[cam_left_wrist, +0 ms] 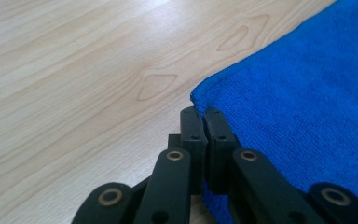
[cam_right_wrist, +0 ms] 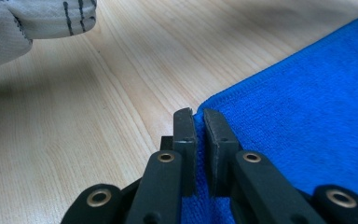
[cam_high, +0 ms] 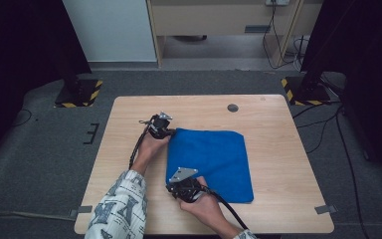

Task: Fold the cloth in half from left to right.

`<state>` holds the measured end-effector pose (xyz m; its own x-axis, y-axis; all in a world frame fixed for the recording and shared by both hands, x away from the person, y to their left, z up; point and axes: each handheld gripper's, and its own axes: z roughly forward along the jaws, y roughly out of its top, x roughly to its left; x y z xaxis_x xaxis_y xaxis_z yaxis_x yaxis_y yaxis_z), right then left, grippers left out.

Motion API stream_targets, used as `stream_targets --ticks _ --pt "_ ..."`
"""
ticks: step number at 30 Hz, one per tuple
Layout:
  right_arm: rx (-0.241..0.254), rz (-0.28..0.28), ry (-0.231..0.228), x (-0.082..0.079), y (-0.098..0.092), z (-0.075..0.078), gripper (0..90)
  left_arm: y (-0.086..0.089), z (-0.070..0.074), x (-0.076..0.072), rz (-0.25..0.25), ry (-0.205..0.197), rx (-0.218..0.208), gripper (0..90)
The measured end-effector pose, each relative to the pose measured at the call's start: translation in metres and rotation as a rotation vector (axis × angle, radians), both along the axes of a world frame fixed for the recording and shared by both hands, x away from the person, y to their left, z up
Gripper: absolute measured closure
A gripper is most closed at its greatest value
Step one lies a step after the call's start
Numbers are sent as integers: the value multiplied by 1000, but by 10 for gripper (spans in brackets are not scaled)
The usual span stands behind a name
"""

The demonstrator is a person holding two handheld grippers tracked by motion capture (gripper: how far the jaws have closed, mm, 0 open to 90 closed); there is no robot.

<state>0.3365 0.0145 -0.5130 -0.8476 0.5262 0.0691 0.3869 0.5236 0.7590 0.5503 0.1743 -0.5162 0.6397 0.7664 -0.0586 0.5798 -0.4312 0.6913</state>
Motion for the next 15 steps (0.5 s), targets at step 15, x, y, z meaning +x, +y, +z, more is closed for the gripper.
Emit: stream_targets --ticks 15 --pt "33 -17 -19 -6 13 16 851 20 31 -7 3 -35 5 882"
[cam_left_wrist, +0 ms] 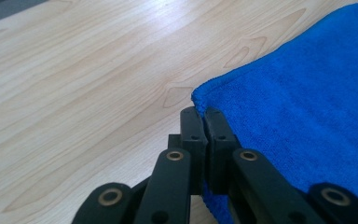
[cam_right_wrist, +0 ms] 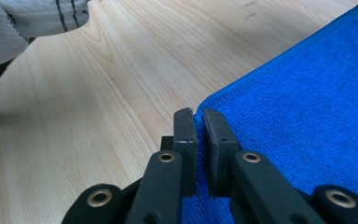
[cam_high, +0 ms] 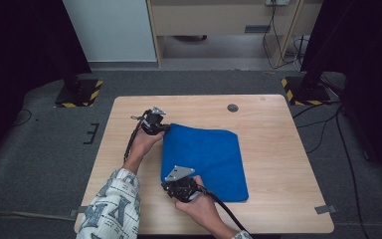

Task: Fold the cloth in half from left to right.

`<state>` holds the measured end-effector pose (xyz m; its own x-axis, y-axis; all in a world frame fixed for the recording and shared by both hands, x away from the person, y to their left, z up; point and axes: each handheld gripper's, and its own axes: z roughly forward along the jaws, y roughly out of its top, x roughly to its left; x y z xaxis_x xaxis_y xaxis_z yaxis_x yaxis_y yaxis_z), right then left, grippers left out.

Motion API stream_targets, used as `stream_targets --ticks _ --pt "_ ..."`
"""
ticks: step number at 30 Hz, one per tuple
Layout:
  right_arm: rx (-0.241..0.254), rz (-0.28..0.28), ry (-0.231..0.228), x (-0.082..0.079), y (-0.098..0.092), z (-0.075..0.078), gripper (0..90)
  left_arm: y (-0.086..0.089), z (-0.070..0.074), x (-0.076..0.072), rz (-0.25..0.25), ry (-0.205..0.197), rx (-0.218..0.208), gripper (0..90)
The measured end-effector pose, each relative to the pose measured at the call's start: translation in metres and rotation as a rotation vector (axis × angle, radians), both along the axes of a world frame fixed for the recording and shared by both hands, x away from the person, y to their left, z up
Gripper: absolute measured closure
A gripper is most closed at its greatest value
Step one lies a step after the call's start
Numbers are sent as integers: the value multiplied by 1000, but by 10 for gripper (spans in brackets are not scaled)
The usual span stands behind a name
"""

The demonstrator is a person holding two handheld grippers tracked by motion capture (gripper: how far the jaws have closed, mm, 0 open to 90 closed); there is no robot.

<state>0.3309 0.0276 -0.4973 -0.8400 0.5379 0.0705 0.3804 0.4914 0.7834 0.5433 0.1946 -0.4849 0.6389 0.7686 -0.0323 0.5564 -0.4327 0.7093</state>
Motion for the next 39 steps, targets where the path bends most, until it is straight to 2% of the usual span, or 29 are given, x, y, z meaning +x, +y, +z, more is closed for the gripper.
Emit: stream_targets --ticks 7,16,22,26,30,31,39 --pt "12 -5 -6 -2 13 6 854 14 7 -3 5 -9 -11 882" --pt "26 16 -21 -5 36 13 857 32 11 -6 -3 -4 -10 881" --pt "41 16 -17 -6 45 15 857 43 14 -8 2 -1 7 881" --pt "52 16 -19 -6 48 19 857 47 18 -9 12 9 -3 881" --pt "61 7 -14 -5 41 22 857 38 22 -10 11 13 -26 880" --pt "63 3 -13 -5 37 23 856 35 23 -10 8 20 -19 879" --pt "74 -32 -8 -5 3 28 857 -4 31 -3 -4 39 -30 877"
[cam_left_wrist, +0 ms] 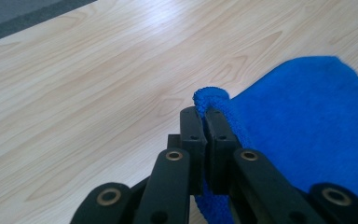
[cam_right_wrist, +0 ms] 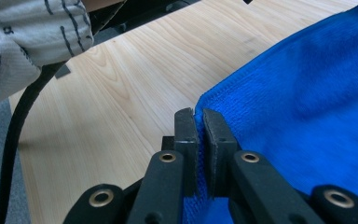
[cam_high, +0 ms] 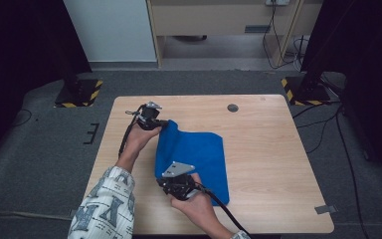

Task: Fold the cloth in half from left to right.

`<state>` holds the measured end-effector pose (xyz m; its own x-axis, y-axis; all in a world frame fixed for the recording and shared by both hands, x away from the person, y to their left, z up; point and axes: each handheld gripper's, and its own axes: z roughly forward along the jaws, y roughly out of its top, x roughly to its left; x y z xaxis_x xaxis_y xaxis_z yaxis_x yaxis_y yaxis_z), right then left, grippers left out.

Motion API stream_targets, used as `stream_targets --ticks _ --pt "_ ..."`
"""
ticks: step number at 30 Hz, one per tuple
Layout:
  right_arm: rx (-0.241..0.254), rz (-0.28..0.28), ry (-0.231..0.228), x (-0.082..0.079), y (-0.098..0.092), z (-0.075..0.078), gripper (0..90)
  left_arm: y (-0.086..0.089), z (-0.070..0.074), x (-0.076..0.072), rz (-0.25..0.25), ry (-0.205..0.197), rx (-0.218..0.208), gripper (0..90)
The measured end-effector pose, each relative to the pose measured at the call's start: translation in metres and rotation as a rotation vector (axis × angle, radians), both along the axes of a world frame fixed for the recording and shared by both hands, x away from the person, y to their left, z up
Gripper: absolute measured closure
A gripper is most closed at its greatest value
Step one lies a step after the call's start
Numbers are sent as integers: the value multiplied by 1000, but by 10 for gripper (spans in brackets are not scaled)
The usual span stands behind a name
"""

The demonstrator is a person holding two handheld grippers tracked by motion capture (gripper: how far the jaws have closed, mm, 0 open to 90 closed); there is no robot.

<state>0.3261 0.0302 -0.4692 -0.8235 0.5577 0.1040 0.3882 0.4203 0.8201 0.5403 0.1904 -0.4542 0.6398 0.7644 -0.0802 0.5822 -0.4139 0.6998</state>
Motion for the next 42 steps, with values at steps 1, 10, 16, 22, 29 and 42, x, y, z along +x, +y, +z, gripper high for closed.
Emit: stream_targets --ticks 1,10,16,22,29,42 --pt "5 -8 4 0 -5 1 857 -5 0 1 -4 -1 3 877" --pt "36 -54 21 0 -49 3 856 -50 0 6 -25 1 -12 876" --pt "26 -78 24 -2 -72 1 854 -70 -4 9 -29 11 -14 876" --pt "25 -104 21 -5 -95 1 854 -91 0 10 -46 8 -16 876" --pt "15 -130 26 -11 -114 -2 846 -111 -5 9 -60 18 -13 874" --pt "-10 -172 49 -13 -136 -17 839 -131 -19 10 -77 58 -13 872"
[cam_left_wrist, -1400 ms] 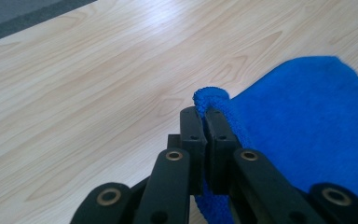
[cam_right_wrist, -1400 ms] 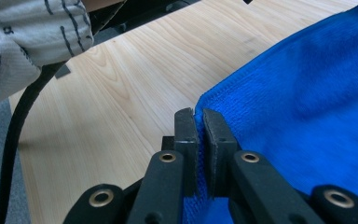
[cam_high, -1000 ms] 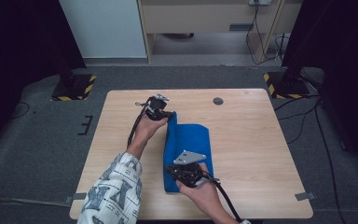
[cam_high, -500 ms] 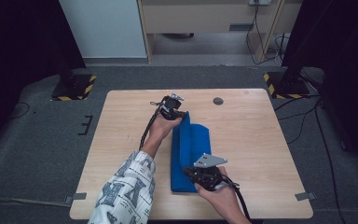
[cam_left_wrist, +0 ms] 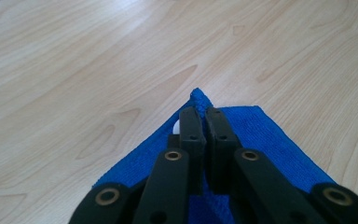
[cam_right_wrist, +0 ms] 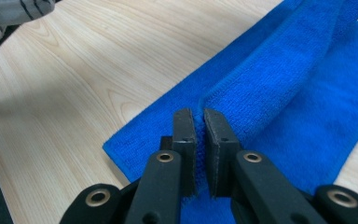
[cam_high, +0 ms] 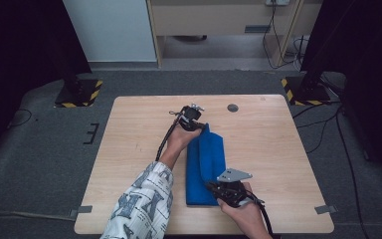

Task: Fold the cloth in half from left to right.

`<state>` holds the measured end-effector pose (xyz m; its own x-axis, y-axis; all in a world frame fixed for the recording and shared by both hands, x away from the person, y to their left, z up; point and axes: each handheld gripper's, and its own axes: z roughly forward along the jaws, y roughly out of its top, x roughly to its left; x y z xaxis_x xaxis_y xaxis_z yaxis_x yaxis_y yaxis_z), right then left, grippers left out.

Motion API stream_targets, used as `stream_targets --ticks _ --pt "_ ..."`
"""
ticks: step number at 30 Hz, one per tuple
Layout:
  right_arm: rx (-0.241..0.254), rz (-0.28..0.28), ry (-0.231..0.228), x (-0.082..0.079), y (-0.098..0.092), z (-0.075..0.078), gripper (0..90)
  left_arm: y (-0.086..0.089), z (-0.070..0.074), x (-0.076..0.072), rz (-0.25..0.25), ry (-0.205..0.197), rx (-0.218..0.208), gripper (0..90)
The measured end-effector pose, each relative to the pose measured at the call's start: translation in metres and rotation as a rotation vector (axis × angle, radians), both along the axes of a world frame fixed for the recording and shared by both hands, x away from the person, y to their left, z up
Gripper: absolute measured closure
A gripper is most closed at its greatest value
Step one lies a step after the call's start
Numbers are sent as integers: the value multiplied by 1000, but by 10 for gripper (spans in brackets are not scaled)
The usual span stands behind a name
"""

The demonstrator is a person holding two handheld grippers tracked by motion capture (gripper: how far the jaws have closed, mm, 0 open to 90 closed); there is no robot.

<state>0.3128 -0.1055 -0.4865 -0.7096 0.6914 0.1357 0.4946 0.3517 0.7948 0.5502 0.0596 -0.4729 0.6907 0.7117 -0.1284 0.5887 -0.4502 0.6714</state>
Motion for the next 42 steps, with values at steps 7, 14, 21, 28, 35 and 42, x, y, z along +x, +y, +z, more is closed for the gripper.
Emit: stream_targets --ticks 7,14,21,28,35,42 --pt "-21 -25 23 -2 -8 -7 821 -10 -5 0 -10 13 -12 868" --pt "-50 -32 31 -2 -12 -9 808 -18 -9 -2 -23 31 -17 864" --pt "-80 -63 58 -4 -18 -12 705 -25 -10 -5 -28 52 -54 781" --pt "-100 -91 98 -4 -26 -15 620 -30 -9 -10 -43 53 -57 696" --pt "-107 -111 132 -3 -32 -15 518 -32 -7 -14 -35 24 -70 543" --pt "-99 -127 119 11 -40 -10 420 -23 2 -17 -54 -39 -33 458"
